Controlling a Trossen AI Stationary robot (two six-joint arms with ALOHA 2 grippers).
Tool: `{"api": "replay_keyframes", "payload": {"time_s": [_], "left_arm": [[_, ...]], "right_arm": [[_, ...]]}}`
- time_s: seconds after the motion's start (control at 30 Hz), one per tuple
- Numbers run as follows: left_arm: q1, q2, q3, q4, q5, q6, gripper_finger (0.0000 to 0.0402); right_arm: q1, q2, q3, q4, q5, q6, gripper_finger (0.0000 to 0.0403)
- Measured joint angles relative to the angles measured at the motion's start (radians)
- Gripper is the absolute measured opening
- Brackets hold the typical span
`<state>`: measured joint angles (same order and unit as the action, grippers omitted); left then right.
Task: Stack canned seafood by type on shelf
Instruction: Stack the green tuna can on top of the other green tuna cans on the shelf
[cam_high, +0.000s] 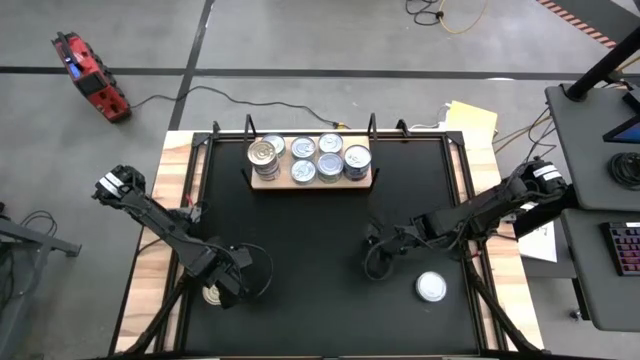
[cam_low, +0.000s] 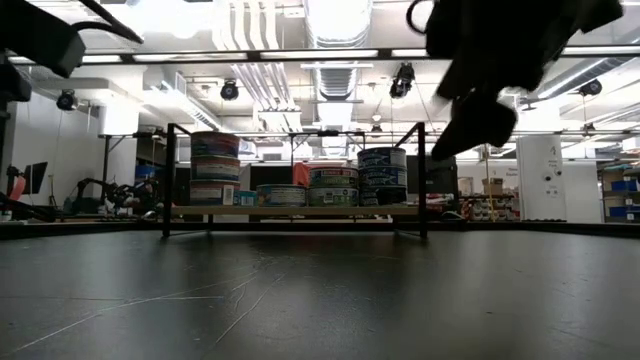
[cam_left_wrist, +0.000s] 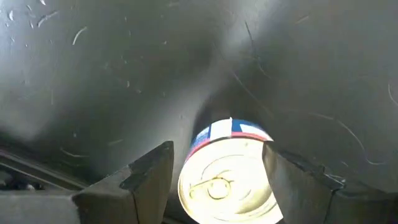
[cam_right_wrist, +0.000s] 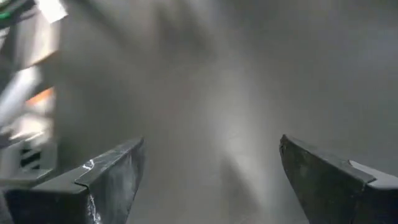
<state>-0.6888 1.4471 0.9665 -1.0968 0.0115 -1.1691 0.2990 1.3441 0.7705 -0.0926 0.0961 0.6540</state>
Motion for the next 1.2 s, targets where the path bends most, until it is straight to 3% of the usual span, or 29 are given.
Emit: {"api": "replay_keyframes", "payload": {"time_s": [0.17,0.27,0.63,0.77,0.93,1.2], "left_arm": [[0.000,0.000,0.000,0.012,-0.069,0.025,0.0229],[0.000,0.000,0.000,0.030,-0.155,0.079,0.0229],[0.000,-0.001,0.091,0.069,-0.585,0.307,0.0229],[0.000,0.000,0.101,0.074,-0.721,0.391,0.0229],[0.000,0.015,0.096,0.076,-0.811,0.457,0.0229],[0.000,0.052,0.084,0.151,-0.826,0.641,0.0229]], "right_arm": [[0.094,0.000,0.034,-0.019,-0.110,0.120,0.0353],[0.142,0.000,0.064,-0.127,-0.134,0.235,0.0348],[0.221,0.001,0.299,-0.957,-0.123,0.889,0.0309],[0.255,0.001,0.356,-1.159,-0.124,1.007,0.0300],[0.316,0.001,0.349,-1.138,-0.175,1.047,0.0288],[0.406,0.001,0.214,-0.941,-0.184,1.242,0.0228]]}}
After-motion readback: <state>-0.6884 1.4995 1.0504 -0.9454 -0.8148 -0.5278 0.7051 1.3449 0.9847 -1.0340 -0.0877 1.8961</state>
